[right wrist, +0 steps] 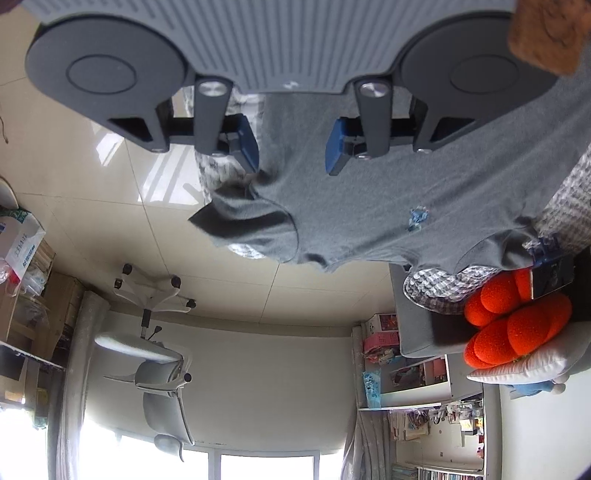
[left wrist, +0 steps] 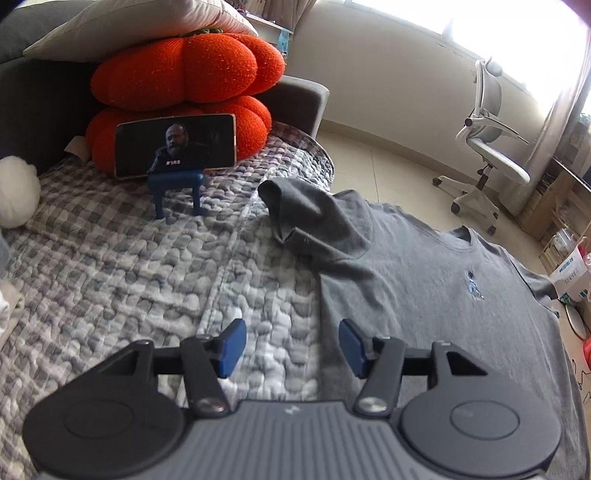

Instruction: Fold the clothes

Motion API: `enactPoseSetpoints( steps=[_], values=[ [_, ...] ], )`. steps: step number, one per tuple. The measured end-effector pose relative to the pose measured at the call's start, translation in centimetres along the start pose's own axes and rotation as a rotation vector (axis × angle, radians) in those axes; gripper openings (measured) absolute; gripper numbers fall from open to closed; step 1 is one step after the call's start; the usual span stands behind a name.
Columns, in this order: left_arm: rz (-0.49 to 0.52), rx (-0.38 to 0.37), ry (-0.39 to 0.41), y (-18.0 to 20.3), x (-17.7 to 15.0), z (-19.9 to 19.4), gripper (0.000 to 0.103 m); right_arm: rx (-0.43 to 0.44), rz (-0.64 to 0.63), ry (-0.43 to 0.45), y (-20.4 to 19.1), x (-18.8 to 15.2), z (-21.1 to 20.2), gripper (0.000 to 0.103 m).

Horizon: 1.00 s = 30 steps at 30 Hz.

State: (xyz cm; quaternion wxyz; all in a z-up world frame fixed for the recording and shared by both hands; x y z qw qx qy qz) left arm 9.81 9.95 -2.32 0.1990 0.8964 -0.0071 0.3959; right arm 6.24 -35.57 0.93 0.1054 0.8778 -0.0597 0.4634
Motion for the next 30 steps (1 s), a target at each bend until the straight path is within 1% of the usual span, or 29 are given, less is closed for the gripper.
enactPoseSetpoints(
  steps=[3, 7, 8, 9, 10, 17, 18, 19, 20, 21, 22, 23, 24, 25, 26, 27, 28, 29, 30],
  values=[
    [-0.031, 0.013, 0.001, -0.9, 2.2, 2.9, 0.061, -0.017, 0.004, -0.006, 1.0, 1.7, 2.4, 0.046],
    [-0.069, 0.023, 0.01, -2.0, 5.0, 6.4, 0.063, -0.051, -0.007, -0.038, 1.9, 3.0, 6.2, 0.047],
    [-0.059, 0.032, 0.018, -2.1, 5.8, 7.4, 0.063, -0.055, -0.014, -0.044, 2.0, 3.3, 7.1, 0.047],
    [-0.049, 0.041, 0.025, -2.3, 6.6, 8.3, 0.067, -0.058, -0.021, -0.05, 2.0, 3.6, 8.0, 0.047],
    [-0.041, 0.049, 0.032, -2.4, 7.3, 9.3, 0.068, -0.062, -0.028, -0.055, 2.1, 3.9, 9.0, 0.047],
    [-0.032, 0.083, 0.057, -3.9, 9.9, 14.5, 0.068, -0.082, -0.049, -0.117, 2.6, 5.4, 15.4, 0.047],
    [-0.03, 0.091, 0.059, -4.1, 10.2, 15.3, 0.067, -0.087, -0.048, -0.127, 2.6, 5.4, 16.1, 0.05],
    [-0.023, 0.109, 0.054, -4.2, 10.1, 15.9, 0.063, -0.092, -0.048, -0.137, 2.5, 5.3, 16.7, 0.054],
    [-0.015, 0.123, 0.043, -4.3, 9.9, 16.5, 0.058, -0.097, -0.048, -0.147, 2.5, 5.3, 17.4, 0.054],
    [-0.011, 0.127, 0.033, -4.3, 9.7, 17.0, 0.039, -0.102, -0.048, -0.157, 2.4, 5.2, 18.1, 0.054],
    [-0.01, 0.131, 0.029, -4.3, 9.6, 17.4, 0.024, -0.107, -0.048, -0.166, 2.4, 5.2, 18.7, 0.054],
    [-0.006, 0.136, 0.027, -4.2, 9.4, 17.8, 0.022, -0.112, -0.048, -0.176, 2.3, 5.1, 19.4, 0.054],
    [0.01, 0.144, 0.031, -4.0, 9.4, 17.9, 0.014, -0.117, -0.047, -0.186, 2.3, 5.1, 20.1, 0.054],
    [0.033, 0.151, 0.033, -3.7, 9.4, 18.0, 0.009, -0.122, -0.047, -0.196, 2.2, 5.0, 20.7, 0.054],
    [0.061, 0.167, 0.042, -3.4, 9.5, 17.9, 0.008, -0.127, -0.047, -0.206, 2.2, 4.9, 21.4, 0.054],
    [0.088, 0.19, 0.055, -3.2, 9.6, 17.7, 0.007, -0.132, -0.047, -0.215, 2.1, 4.9, 22.0, 0.038],
    [0.103, 0.211, 0.07, -3.3, 9.9, 17.4, 0.006, -0.137, -0.047, -0.225, 2.1, 4.8, 22.7, 0.002],
    [0.112, 0.23, 0.083, -3.4, 10.1, 17.1, 0.006, -0.147, -0.066, -0.22, 1.8, 4.9, 23.0, 0.003],
    [0.099, 0.239, 0.091, -3.7, 10.4, 16.9, 0.006, -0.159, -0.1, -0.195, 1.4, 5.1, 22.8, 0.003]
  ],
)
Point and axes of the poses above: each gripper's, at about its wrist camera, not at the fingertips, and z roughly the way its jaws point, y to its right, x to its top, the point moved 6 cm from there along z, roughly the way its jaws point, and after that the axes turned 14 degrees about -x, right-handed, at the moved point
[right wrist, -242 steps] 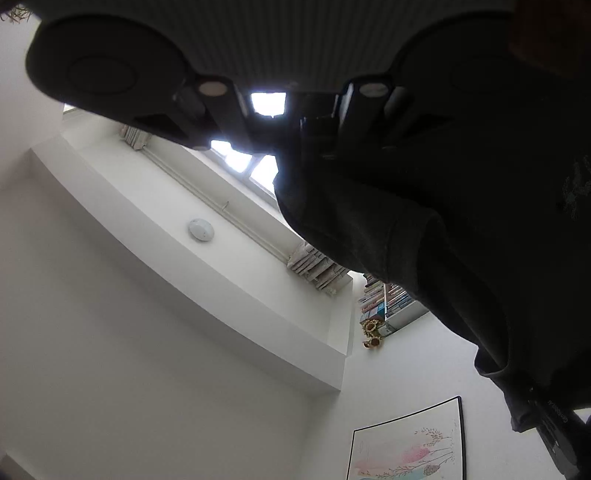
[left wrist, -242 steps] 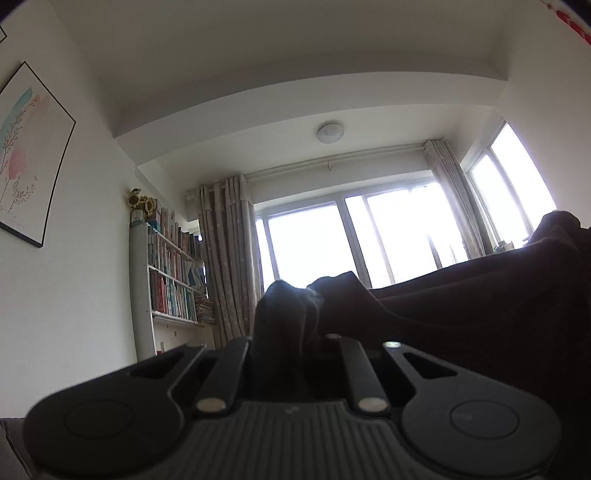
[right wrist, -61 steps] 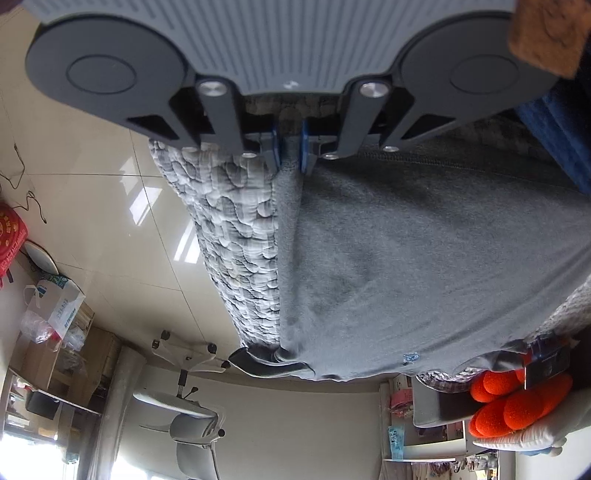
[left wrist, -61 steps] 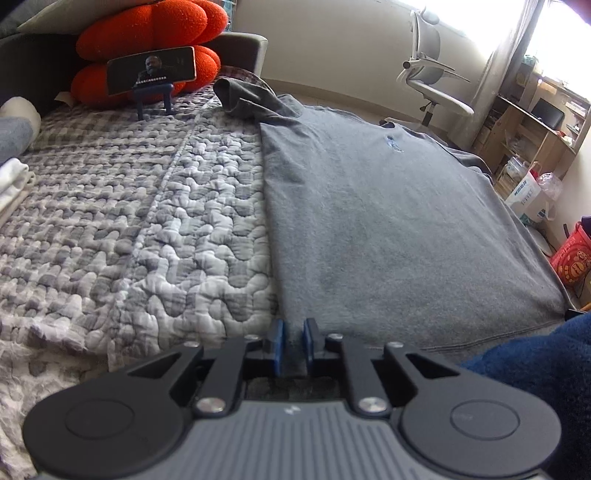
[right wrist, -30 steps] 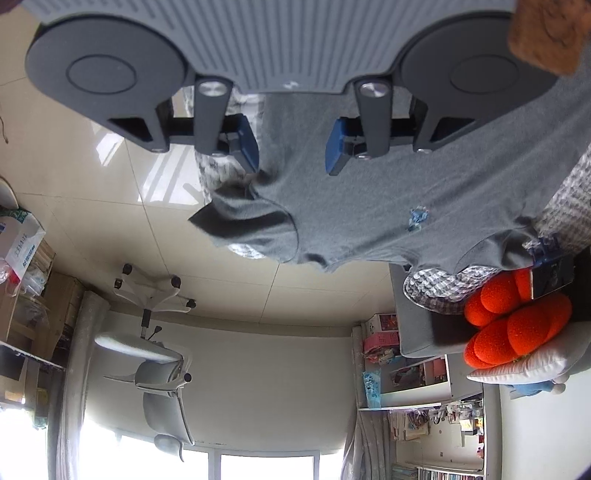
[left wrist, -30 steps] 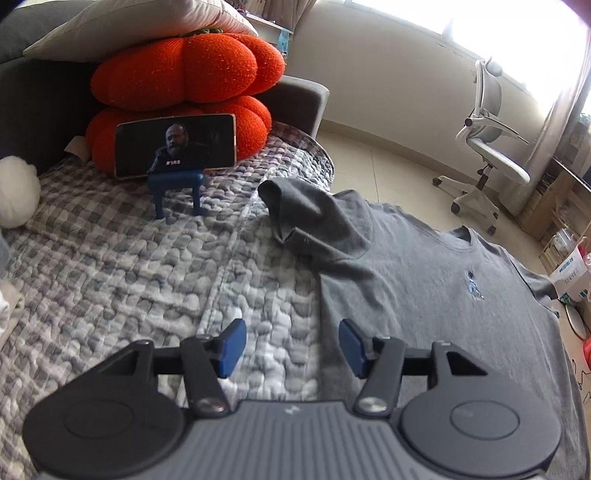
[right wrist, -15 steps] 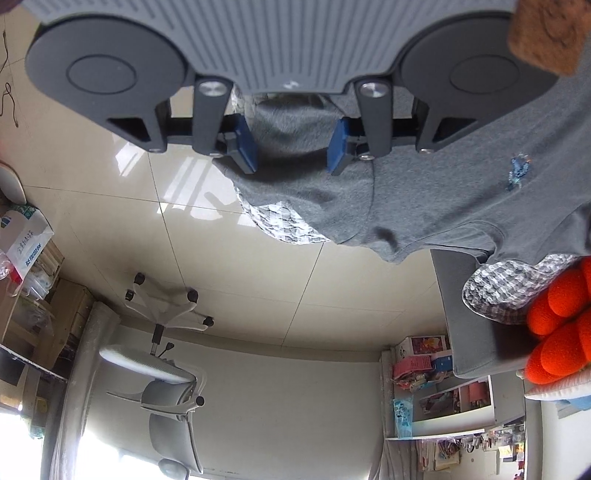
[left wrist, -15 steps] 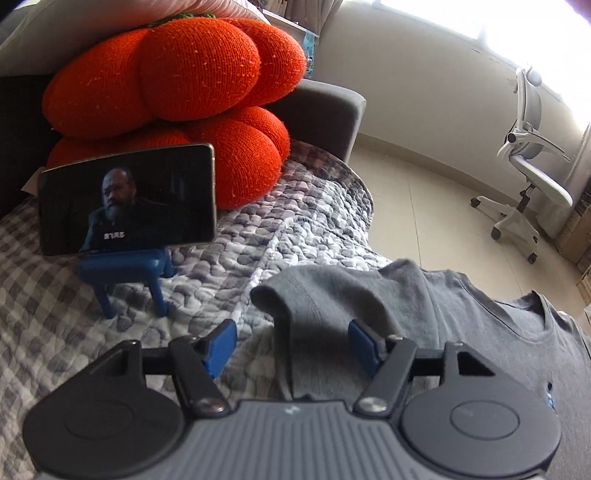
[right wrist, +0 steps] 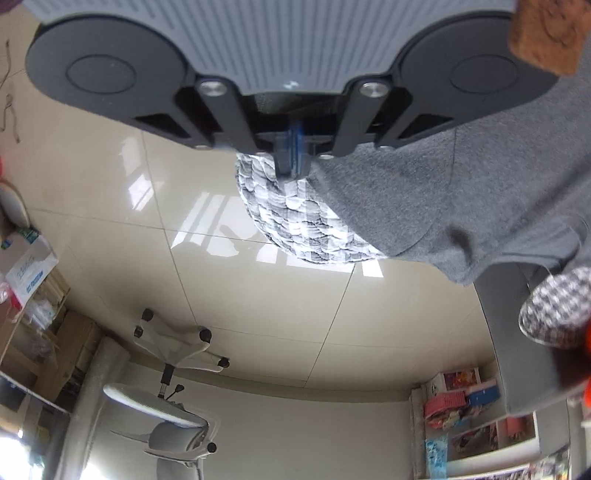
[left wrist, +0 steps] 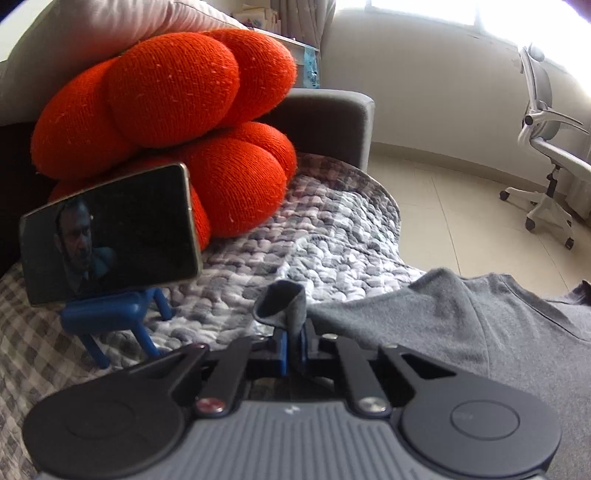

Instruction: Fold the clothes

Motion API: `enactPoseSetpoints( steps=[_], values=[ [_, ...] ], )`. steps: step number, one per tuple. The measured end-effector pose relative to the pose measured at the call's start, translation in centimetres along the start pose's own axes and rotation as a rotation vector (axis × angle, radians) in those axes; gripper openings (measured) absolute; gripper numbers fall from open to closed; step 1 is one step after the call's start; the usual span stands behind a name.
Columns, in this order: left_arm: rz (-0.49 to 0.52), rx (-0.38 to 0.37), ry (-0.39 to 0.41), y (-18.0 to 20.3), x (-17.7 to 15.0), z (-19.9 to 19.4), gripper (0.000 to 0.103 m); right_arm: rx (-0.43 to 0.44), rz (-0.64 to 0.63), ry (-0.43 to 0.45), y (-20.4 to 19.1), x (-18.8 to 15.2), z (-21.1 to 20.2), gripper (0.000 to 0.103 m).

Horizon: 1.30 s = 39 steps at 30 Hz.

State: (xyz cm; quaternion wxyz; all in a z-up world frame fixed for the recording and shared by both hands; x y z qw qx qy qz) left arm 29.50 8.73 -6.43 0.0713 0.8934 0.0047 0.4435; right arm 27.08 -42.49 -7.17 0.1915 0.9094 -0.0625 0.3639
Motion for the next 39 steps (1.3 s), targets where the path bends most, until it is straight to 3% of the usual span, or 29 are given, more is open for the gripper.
enactPoseSetpoints(
  steps=[3, 7, 11, 14, 17, 18, 19, 20, 23, 26, 28, 30, 32, 33, 34, 36, 38, 39],
  values=[
    [-0.039, 0.01, 0.044, -1.0, 1.5, -0.8, 0.006, -0.07, -0.032, 0.101, -0.2, 1.2, -1.8, 0.002],
    [0.008, 0.043, 0.06, -0.2, 2.7, -1.0, 0.006, -0.177, -0.054, 0.244, -0.4, 3.1, -4.9, 0.002],
    [0.066, 0.111, -0.004, -0.5, 0.8, 1.0, 0.006, -0.248, -0.12, 0.251, -1.4, 2.0, -4.4, 0.002],
    [0.046, 0.09, -0.025, -1.4, 0.2, 1.3, 0.007, -0.218, -0.089, 0.215, -0.9, 1.8, -3.7, 0.002],
    [0.027, 0.061, -0.034, -2.0, 0.1, 1.2, 0.019, -0.187, -0.059, 0.18, -0.5, 1.5, -3.2, 0.002],
    [0.019, 0.063, -0.026, -2.2, 0.4, 0.8, 0.022, -0.177, -0.048, 0.168, -0.3, 1.4, -3.0, 0.006],
    [0.017, 0.065, -0.016, -2.4, 0.7, 0.3, 0.025, -0.166, -0.038, 0.156, -0.2, 1.3, -2.8, 0.019],
    [0.019, 0.068, -0.005, -2.5, 1.0, -0.2, 0.026, -0.156, -0.028, 0.145, 0.0, 1.2, -2.6, 0.021],
    [0.065, 0.071, 0.033, -1.9, 2.1, -1.4, 0.027, -0.097, -0.044, 0.128, -1.1, 1.9, -2.2, 0.04],
    [0.129, 0.015, 0.021, -0.2, 3.2, -1.1, 0.036, -0.011, -0.105, 0.131, -3.8, 3.5, -2.1, 0.043],
    [0.167, -0.014, -0.002, 1.0, 3.5, -0.2, 0.048, 0.047, -0.146, 0.132, -5.6, 4.5, -2.0, 0.045],
    [0.159, -0.033, -0.045, 1.2, 3.3, 1.3, 0.048, 0.101, -0.18, 0.129, -7.3, 5.4, -1.7, 0.045],
    [0.14, -0.031, -0.097, 1.0, 2.5, 3.1, 0.046, 0.137, -0.188, 0.108, -8.8, 5.9, -0.6, 0.045],
    [0.138, -0.036, -0.121, 1.0, 1.9, 3.8, 0.038, 0.148, -0.182, 0.092, -9.5, 6.1, 0.0, 0.045],
    [0.137, -0.042, -0.146, 1.1, 1.4, 4.6, 0.016, 0.161, -0.176, 0.072, -10.1, 6.2, 0.7, 0.045],
    [0.143, -0.042, -0.158, 1.2, 0.7, 5.3, 0.001, 0.186, -0.192, 0.027, -11.4, 5.8, 1.8, 0.045],
    [0.159, -0.033, -0.146, 1.4, 0.5, 5.2, 0.0, 0.194, -0.24, 0.018, -12.6, 5.2, 2.1, 0.027],
    [0.167, -0.029, -0.139, 1.5, 0.5, 5.1, 0.0, 0.18, -0.258, 0.041, -12.8, 5.3, 1.8, 0.003]
  ],
)
Point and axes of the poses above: each gripper's, at about its wrist camera, not at the fingertips, and z roughly the way its jaws point, y to its right, x to its top, the point moved 6 cm from there along z, roughly the way its jaws point, and after that the axes turned 14 degrees about -x, right-handed, at the moved point
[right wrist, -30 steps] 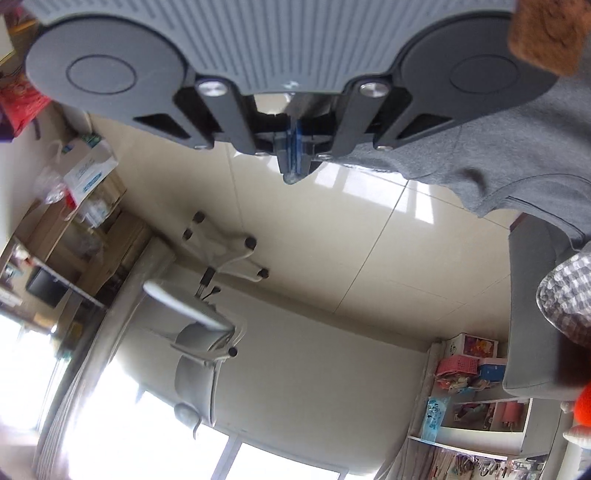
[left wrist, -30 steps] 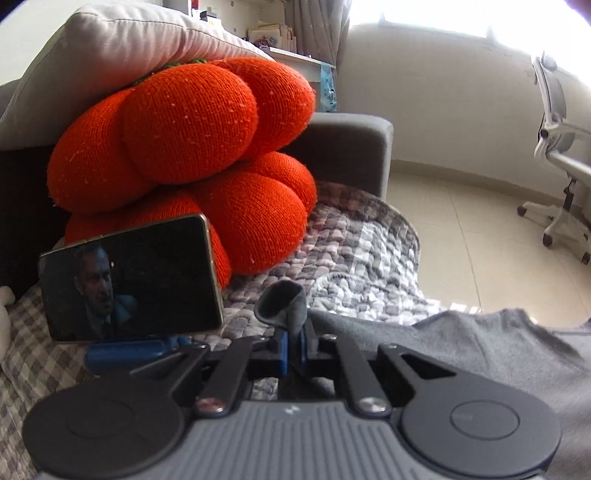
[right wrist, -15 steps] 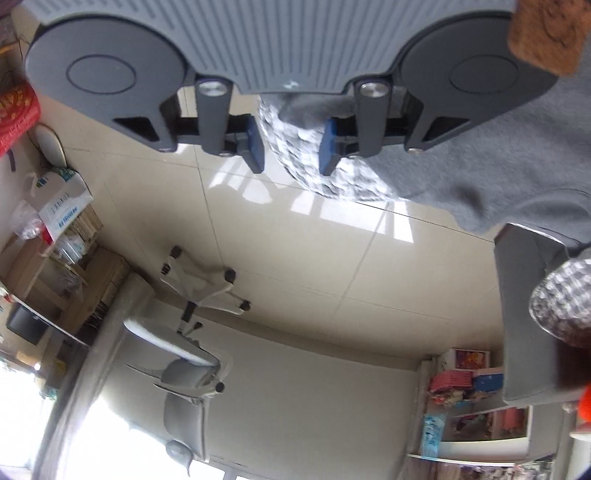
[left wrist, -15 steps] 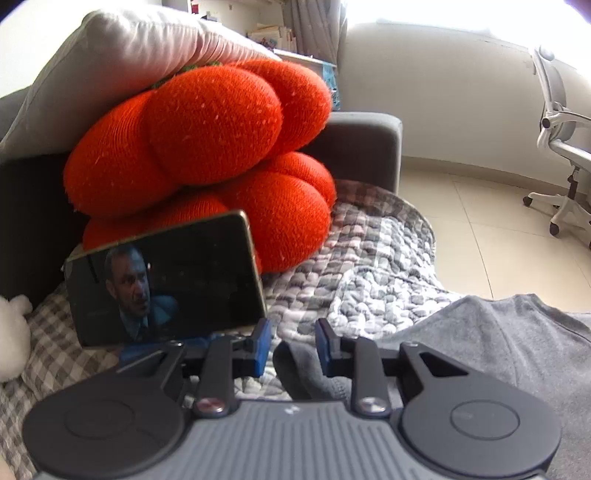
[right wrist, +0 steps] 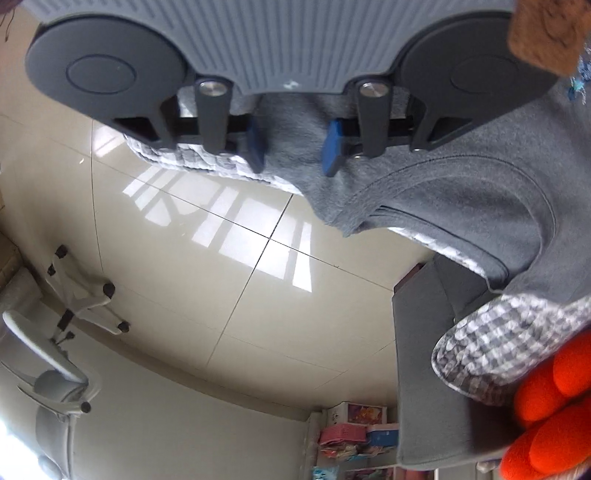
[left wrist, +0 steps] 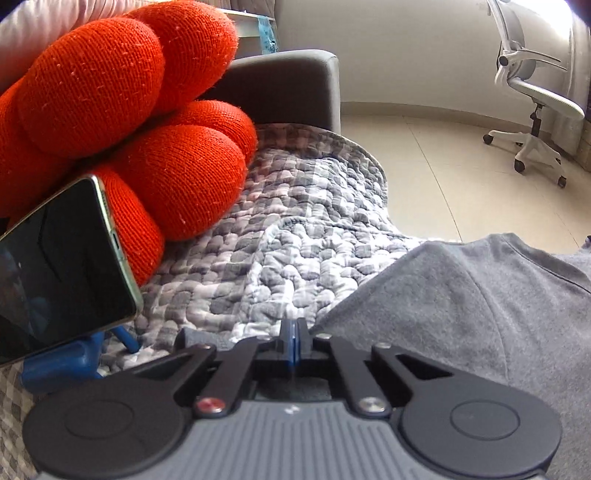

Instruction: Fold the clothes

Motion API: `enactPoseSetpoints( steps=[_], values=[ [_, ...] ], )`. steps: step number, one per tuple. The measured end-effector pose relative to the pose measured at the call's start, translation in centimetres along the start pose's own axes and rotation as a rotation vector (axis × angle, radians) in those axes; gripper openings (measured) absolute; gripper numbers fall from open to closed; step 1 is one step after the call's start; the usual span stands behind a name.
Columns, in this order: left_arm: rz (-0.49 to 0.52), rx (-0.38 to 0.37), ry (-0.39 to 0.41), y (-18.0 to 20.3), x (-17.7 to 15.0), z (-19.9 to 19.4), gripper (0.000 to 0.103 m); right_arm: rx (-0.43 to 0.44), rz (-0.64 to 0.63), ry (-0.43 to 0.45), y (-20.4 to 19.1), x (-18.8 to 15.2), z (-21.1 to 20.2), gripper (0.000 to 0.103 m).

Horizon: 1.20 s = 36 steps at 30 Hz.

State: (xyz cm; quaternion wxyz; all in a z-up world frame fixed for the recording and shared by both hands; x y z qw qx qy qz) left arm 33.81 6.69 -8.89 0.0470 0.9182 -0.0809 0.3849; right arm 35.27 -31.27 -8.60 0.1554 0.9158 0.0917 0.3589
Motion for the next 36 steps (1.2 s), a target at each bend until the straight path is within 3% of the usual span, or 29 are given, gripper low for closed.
enactPoseSetpoints(
  steps=[3, 6, 12, 15, 17, 19, 21, 23, 24, 25, 26, 31, 36],
  values=[
    [-0.029, 0.016, 0.043, -0.5, 0.9, -0.8, 0.0, -0.046, -0.06, 0.057, -0.9, 0.3, -1.0, 0.0],
    [-0.075, 0.033, 0.098, -1.4, 2.3, -1.8, 0.0, -0.102, -0.069, 0.058, -0.7, 0.0, -0.7, 0.0],
    [-0.079, 0.058, 0.096, -1.5, 1.5, -3.4, 0.0, -0.217, -0.067, 0.037, 0.0, -1.0, 0.2, 0.0],
    [-0.081, 0.07, 0.094, -1.6, 1.0, -4.2, 0.005, -0.26, -0.037, 0.036, 0.7, -1.4, 0.3, 0.0],
    [-0.082, 0.078, 0.094, -1.7, 0.7, -4.7, 0.013, -0.241, 0.077, 0.066, 2.3, -1.6, -1.0, 0.003],
    [-0.083, 0.086, 0.093, -1.7, 0.4, -5.2, 0.032, -0.225, 0.182, 0.089, 4.0, -1.8, -2.2, 0.013],
    [-0.084, 0.094, 0.092, -1.8, 0.1, -5.8, 0.039, -0.216, 0.229, 0.084, 5.5, -2.2, -3.0, 0.013],
    [-0.084, 0.099, 0.09, -1.8, -0.3, -6.4, 0.039, -0.222, 0.244, 0.083, 7.1, -2.8, -4.0, 0.016],
    [-0.076, 0.09, 0.086, -1.3, -1.3, -7.3, 0.039, -0.227, 0.255, 0.083, 8.0, -3.2, -4.6, 0.027],
    [-0.068, 0.081, 0.082, -0.8, -2.4, -8.2, 0.041, -0.227, 0.273, 0.085, 8.9, -3.7, -5.2, 0.048],
    [-0.06, 0.071, 0.078, -0.3, -3.4, -9.1, 0.042, -0.219, 0.3, 0.088, 9.8, -4.3, -5.8, 0.054],
    [-0.046, 0.011, 0.067, 1.2, -9.3, -12.5, 0.045, -0.166, 0.462, 0.043, 12.9, -8.6, -7.7, 0.057],
    [-0.061, -0.003, 0.034, 1.5, -11.0, -12.2, 0.045, -0.059, 0.617, -0.006, 12.7, -11.5, -7.5, 0.057]
  ],
)
Point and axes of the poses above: each gripper's, at about its wrist camera, not at the fingertips, and z roughly the way its jaws point, y to its right, x to its top, the point moved 6 cm from there along z, roughly the way its jaws point, and after that the axes turned 14 degrees about -x, right-handed, at the moved point
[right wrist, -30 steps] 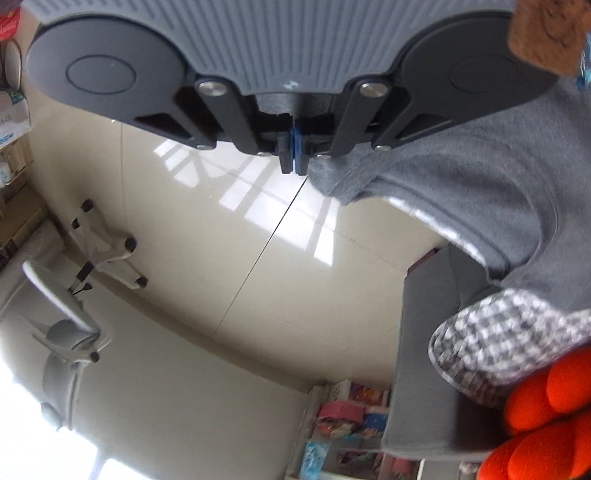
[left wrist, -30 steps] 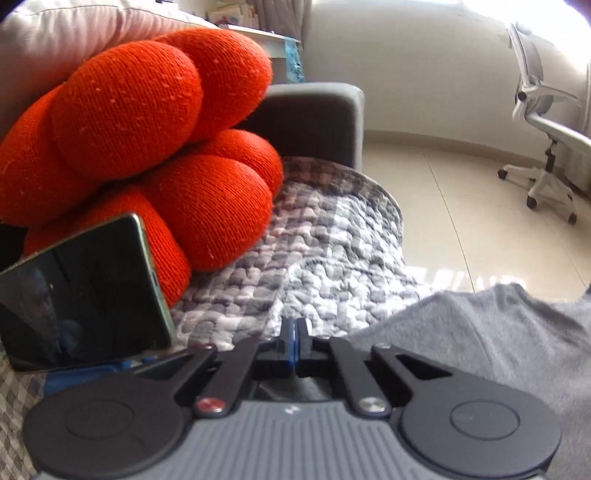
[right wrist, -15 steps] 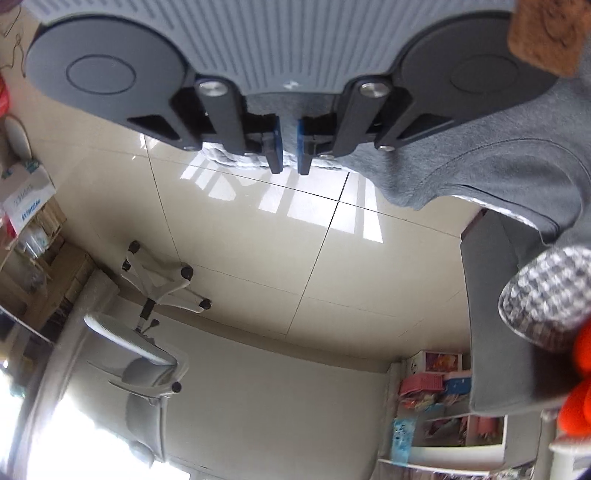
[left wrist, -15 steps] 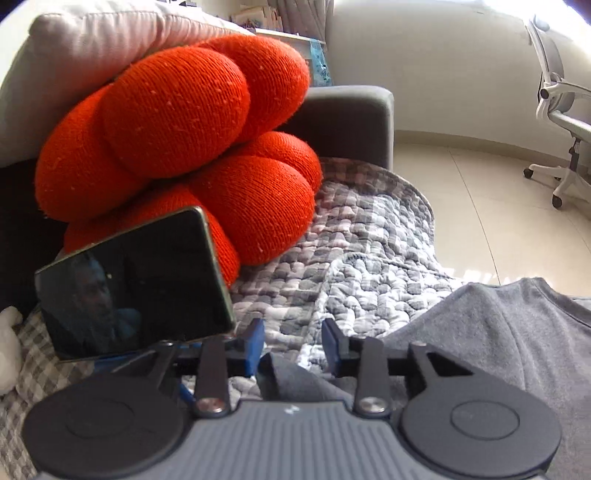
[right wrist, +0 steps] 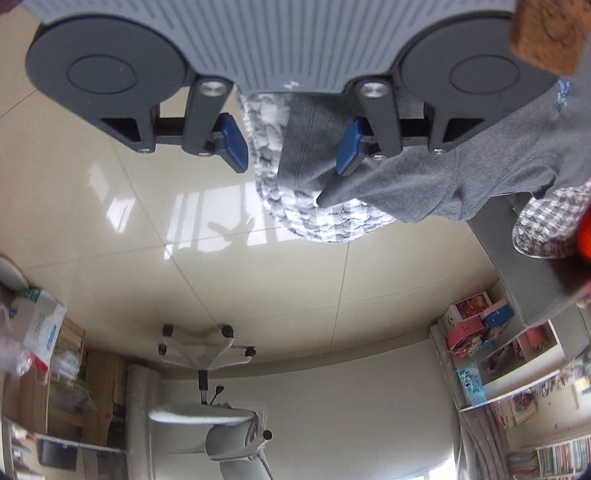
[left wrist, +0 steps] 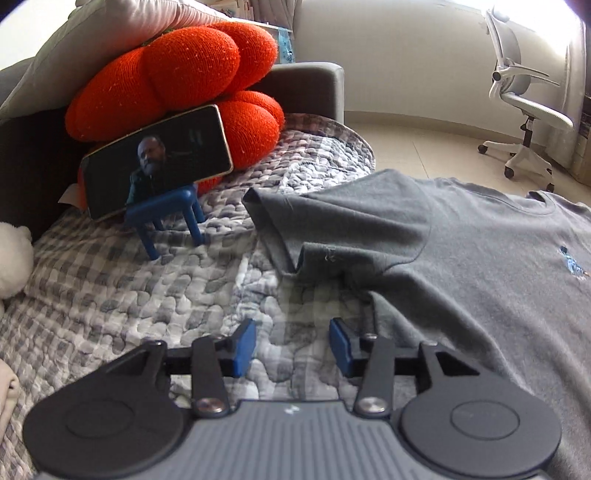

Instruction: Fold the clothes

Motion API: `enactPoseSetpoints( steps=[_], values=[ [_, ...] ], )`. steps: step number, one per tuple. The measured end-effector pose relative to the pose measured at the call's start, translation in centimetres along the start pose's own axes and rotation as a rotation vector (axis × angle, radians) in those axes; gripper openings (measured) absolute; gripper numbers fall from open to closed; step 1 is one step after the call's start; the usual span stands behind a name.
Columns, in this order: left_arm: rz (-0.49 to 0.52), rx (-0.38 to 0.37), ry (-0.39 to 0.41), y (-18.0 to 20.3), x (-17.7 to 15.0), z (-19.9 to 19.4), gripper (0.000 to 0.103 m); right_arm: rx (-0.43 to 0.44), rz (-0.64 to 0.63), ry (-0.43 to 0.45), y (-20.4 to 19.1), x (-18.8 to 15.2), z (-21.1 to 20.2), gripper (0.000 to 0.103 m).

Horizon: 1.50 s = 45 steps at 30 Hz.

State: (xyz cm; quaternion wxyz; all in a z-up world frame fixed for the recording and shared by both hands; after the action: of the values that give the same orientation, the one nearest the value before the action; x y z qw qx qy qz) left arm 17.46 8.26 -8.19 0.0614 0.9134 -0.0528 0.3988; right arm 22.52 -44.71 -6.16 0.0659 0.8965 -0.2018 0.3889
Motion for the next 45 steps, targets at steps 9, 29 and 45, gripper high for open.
enactPoseSetpoints(
  steps=[9, 29, 45],
  values=[
    [-0.003, -0.001, -0.01, 0.2, -0.1, 0.0, 0.045, -0.021, -0.144, 0.082, -3.8, -0.3, -1.1, 0.003],
    [-0.039, -0.044, -0.005, 0.2, 0.3, -0.5, 0.045, 0.057, 0.009, 0.011, -1.4, -1.3, -1.3, 0.034],
    [-0.009, -0.041, -0.015, 1.3, -0.3, 0.0, 0.045, -0.03, -0.142, 0.121, -3.0, -1.4, -2.7, 0.001]
  ],
)
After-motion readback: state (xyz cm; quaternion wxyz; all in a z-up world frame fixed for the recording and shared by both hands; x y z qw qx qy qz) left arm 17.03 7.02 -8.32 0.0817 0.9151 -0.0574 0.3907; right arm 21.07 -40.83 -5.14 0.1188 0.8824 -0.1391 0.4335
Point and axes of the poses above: each gripper's, at about its wrist camera, not at the fingertips, and z roughly the way its jaws point, y to its right, x to its top, the point moved 6 cm from there along z, roughly the way its jaws point, and after that the axes turned 14 degrees about -x, right-handed, at the moved point
